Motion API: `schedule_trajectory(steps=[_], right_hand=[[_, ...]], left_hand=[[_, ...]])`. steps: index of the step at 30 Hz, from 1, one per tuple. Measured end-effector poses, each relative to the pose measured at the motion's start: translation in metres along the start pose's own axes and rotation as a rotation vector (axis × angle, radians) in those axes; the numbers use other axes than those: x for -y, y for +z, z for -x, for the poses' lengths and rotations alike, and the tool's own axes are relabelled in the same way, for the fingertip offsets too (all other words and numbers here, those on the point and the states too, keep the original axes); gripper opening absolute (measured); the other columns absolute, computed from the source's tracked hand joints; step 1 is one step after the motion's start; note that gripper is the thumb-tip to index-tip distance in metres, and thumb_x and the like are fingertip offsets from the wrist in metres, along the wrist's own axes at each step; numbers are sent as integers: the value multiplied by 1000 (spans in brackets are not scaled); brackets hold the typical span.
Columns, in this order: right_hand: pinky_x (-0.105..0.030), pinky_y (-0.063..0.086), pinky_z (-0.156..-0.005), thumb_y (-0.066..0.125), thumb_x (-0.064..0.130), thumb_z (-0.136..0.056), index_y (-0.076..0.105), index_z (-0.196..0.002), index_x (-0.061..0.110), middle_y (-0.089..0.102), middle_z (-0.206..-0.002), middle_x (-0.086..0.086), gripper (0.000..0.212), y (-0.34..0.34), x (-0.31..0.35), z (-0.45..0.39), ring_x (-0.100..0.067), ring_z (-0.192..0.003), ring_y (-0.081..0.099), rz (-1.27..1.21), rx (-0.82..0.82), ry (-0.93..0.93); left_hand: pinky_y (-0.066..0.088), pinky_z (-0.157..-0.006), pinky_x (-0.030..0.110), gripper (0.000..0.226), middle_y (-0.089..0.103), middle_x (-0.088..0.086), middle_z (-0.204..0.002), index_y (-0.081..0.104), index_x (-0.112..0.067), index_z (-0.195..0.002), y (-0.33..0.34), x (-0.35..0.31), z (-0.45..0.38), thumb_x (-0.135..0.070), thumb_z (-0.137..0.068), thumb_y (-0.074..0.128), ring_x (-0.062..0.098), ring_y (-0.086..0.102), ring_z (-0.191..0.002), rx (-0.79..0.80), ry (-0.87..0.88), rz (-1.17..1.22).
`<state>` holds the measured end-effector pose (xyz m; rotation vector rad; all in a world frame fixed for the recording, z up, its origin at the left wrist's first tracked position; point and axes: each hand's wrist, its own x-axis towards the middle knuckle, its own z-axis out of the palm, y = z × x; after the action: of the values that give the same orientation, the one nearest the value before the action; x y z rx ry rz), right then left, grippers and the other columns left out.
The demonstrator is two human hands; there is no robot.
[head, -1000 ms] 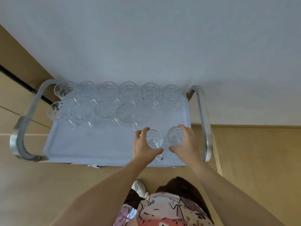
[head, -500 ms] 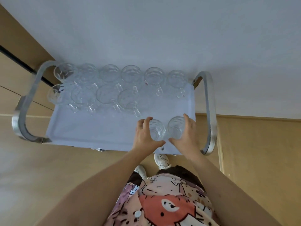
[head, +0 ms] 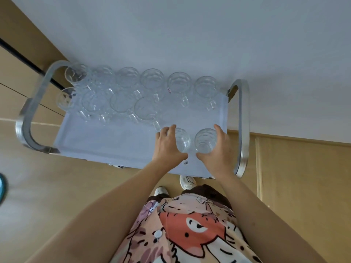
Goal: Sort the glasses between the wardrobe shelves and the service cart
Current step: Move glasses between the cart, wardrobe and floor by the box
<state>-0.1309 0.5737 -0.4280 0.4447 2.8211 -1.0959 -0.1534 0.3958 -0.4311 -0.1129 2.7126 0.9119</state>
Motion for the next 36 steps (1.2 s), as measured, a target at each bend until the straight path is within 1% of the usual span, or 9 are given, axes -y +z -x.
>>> schedule_trajectory(steps=[5,10,12,16,20,23,27,32,36], right_hand=[[-26,37,-88,92,23,-60,33,-152,28,49,-140,-1,109,-7,5,-13,-18,-123,47,-27,-40,-10],[-27,43,-84,86,26,-67,29,-151,37,43,-146,2,103,-13,13,-24,-17,-126,48,-36,8,-29],[-31,46,-91,86,24,-70,27,-153,37,40,-148,1,102,-15,16,-30,-18,-131,46,-52,52,-34],[-36,43,-107,85,19,-74,29,-156,28,39,-149,-3,100,-22,26,-42,-20,-136,41,-86,86,-44],[-34,42,-108,86,16,-74,31,-155,24,41,-148,-5,98,-22,33,-58,-21,-135,43,-115,85,-43],[-24,38,-101,88,17,-72,33,-154,22,43,-145,-6,99,-15,36,-69,-20,-132,44,-140,61,-55],[-21,32,-102,91,17,-71,34,-154,19,43,-147,-7,101,-6,36,-81,-20,-136,40,-124,61,-63],[-26,33,-105,93,26,-70,33,-155,16,41,-149,-8,104,-5,31,-87,-21,-137,39,-113,80,-97],[-36,39,-111,90,32,-75,29,-156,16,33,-155,-8,103,-6,31,-84,-24,-141,36,-42,108,-95]], left_hand=[[29,-98,26,107,32,6,-146,29,-16,-152,-12,-19,-24,-23,-60,84,28,30,-130,-29,6,-3],[34,-89,28,105,37,4,-143,33,-18,-149,-21,-35,-52,-28,-58,86,29,37,-128,-54,22,-93],[37,-86,30,104,38,4,-143,34,-19,-148,-22,-38,-61,-29,-59,86,29,39,-128,-41,13,-124],[40,-80,32,103,40,4,-142,35,-18,-146,-23,-40,-74,-32,-59,87,29,39,-128,-34,-13,-169],[38,-76,30,101,43,1,-140,37,-19,-144,-23,-37,-85,-33,-57,87,24,34,-130,-46,-28,-191],[38,-79,30,104,43,0,-141,36,-20,-147,-24,-35,-90,-36,-58,88,23,32,-133,-55,-45,-190],[40,-82,30,106,41,-1,-143,32,-21,-149,-24,-33,-93,-44,-61,86,24,32,-133,-51,-70,-187],[45,-97,39,112,32,0,-151,20,-21,-155,-24,-28,-89,-56,-69,83,27,32,-135,-24,-39,-237],[45,-100,42,113,28,2,-153,16,-20,-155,-26,-31,-89,-56,-71,82,29,32,-136,14,-44,-260]])
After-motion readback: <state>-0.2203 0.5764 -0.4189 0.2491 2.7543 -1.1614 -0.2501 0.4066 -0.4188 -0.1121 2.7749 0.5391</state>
